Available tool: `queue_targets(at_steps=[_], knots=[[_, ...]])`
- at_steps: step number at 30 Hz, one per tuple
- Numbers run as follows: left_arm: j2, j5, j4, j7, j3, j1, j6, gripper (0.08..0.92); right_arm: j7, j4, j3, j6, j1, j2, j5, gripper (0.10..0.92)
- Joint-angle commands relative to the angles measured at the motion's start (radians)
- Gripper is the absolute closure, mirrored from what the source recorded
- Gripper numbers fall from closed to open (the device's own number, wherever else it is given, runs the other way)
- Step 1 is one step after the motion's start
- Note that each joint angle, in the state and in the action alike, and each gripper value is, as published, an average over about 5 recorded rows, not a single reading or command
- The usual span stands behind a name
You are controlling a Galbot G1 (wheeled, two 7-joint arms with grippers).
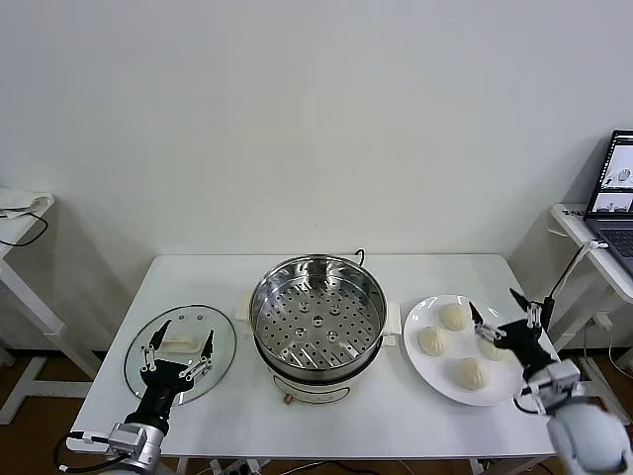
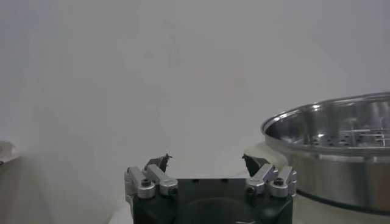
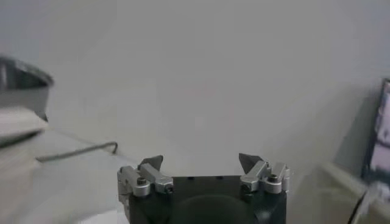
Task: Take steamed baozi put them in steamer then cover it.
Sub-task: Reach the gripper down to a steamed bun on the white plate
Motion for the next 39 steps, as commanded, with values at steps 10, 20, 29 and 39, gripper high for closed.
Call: queue_targets(at_steps=[10, 20, 29, 39], knots=[[0.016, 0.0, -0.023, 0.002, 0.012, -0.001, -0.002, 0.177, -0.706, -0.364, -0.812, -0.001, 0.846, -0.404, -0.222, 0.203], [0.01, 0.001, 0.001, 0.004, 0.024, -0.009, -0.001, 0.177, -0.977, -0.514, -1.22, -0.038, 1.249, -0.273, -0.25, 0.203], [0.006, 0.0, 0.0, 0.005, 0.023, -0.013, -0.001, 0.177, -0.976, -0.651, -1.252, -0.042, 1.262, -0.145, -0.285, 0.203], [0.002, -0.001, -0.005, 0.005, 0.017, -0.008, -0.006, 0.177, -0.926, -0.764, -1.188, -0.039, 1.198, -0.033, -0.352, 0.203]])
